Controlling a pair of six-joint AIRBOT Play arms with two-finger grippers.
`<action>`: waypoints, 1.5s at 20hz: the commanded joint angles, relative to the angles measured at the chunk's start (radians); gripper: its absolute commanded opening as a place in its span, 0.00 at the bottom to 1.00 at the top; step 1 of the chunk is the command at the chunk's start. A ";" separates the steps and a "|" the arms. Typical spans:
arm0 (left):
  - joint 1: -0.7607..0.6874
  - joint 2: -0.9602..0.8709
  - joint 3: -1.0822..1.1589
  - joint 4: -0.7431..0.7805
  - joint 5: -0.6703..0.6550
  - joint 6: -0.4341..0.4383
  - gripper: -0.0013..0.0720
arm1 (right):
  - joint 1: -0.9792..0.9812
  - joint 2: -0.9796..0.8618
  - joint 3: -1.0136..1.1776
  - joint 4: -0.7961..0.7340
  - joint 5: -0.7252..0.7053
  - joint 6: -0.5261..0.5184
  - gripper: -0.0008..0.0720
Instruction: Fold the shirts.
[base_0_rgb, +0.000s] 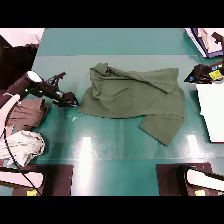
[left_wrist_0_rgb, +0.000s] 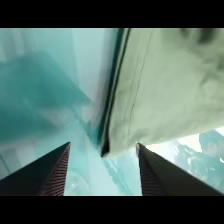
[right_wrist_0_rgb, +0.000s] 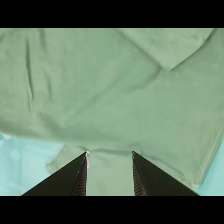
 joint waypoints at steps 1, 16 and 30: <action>-0.048 -0.002 -0.053 -0.025 0.061 0.024 0.69 | 0.000 0.001 0.000 0.001 0.036 -0.003 0.44; -0.121 0.039 0.089 0.041 -0.089 0.014 0.05 | -0.172 0.001 -0.319 -0.002 -0.048 -0.003 0.45; -0.122 0.121 0.131 0.034 -0.026 0.014 0.05 | -0.327 0.000 -0.692 0.075 -0.331 -0.088 0.52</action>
